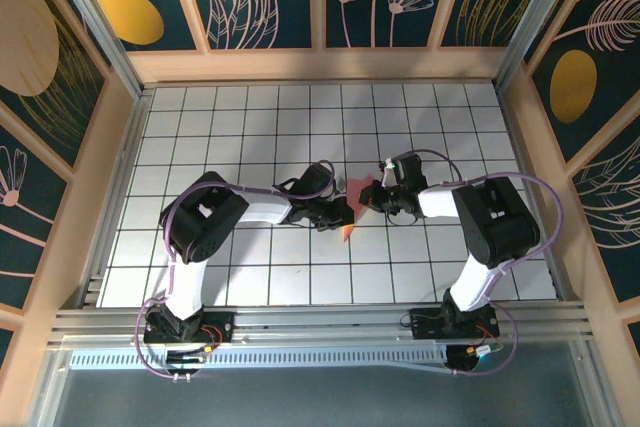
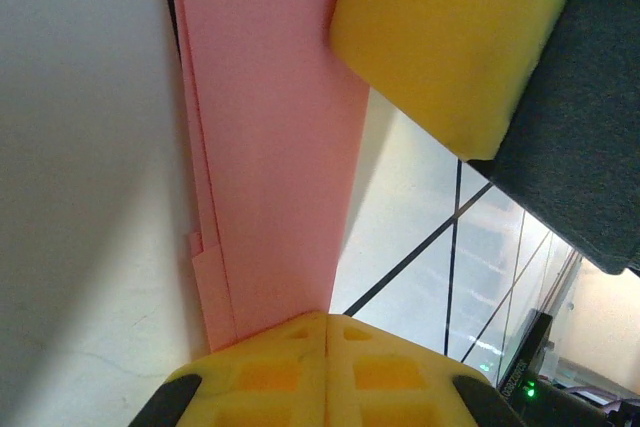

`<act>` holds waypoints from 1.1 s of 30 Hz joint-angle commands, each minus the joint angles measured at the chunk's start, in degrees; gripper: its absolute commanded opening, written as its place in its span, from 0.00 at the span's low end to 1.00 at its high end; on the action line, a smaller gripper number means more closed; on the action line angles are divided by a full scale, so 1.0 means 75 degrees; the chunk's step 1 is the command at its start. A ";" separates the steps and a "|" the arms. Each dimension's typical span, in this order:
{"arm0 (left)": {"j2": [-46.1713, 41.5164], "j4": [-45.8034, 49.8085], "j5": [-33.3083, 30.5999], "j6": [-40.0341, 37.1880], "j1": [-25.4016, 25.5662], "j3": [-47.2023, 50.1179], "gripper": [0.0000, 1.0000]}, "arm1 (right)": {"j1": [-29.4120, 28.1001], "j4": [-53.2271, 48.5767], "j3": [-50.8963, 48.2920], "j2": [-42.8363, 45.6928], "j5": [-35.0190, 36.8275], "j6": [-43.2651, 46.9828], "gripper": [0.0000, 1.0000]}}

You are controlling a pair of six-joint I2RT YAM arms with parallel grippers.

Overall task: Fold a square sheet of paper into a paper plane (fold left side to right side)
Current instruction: Fold the wing for the fifth time at the center of the table.

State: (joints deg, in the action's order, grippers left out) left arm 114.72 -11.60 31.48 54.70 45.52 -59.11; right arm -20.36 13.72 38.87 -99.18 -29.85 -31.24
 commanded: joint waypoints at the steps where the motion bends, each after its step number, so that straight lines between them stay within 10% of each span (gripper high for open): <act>1: 0.0150 -0.0037 -0.0035 0.0121 0.0060 0.0135 0.07 | 0.0000 -0.0997 -0.0156 -0.0375 0.0382 0.0252 0.00; 33: -0.0356 0.0356 -0.0985 -0.0001 0.0061 0.0385 0.05 | -0.0014 -0.1172 -0.0085 -0.0438 0.0497 0.0310 0.00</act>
State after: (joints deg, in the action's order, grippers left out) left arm 112.46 -11.73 25.69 55.68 45.78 -56.80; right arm -20.36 12.99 39.27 -99.33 -29.89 -30.33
